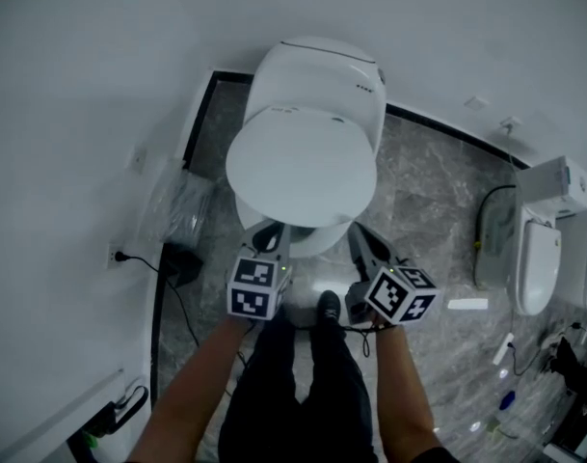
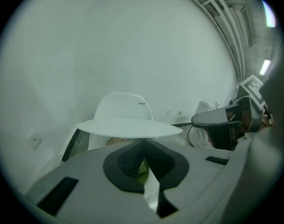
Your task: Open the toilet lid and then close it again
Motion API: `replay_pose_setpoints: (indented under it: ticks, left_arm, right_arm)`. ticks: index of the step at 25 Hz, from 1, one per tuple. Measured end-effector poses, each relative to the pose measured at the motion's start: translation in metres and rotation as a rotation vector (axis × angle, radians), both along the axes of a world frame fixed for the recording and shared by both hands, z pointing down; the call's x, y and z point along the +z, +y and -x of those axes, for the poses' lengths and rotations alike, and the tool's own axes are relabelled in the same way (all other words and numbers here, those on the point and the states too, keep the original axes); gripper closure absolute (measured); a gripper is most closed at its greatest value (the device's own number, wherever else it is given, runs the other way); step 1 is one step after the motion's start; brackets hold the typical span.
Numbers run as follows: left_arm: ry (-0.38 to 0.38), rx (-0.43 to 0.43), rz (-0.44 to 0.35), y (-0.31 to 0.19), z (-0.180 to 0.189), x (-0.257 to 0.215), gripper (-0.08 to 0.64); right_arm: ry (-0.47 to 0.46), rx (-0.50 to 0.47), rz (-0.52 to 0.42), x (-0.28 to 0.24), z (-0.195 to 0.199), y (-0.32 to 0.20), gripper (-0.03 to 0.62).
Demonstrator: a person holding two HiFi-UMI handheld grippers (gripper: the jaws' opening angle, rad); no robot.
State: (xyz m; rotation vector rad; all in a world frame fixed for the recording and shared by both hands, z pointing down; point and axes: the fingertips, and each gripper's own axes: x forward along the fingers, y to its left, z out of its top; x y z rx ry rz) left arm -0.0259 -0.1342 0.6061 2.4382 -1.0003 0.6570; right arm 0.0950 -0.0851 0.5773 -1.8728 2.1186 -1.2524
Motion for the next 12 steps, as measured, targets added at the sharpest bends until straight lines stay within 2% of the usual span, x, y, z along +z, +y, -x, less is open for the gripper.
replay_pose_setpoints:
  ticks: [8,12]
  left_arm:
    - [0.025,0.048,-0.021,-0.026,-0.017,-0.031,0.554]
    - [0.029,0.076,-0.032,-0.040,-0.025,-0.043,0.554]
  right_arm:
    - [0.091,0.005,-0.017,-0.026,-0.001,-0.015,0.583]
    - [0.104,0.017,-0.014,-0.033,-0.002,-0.022,0.583]
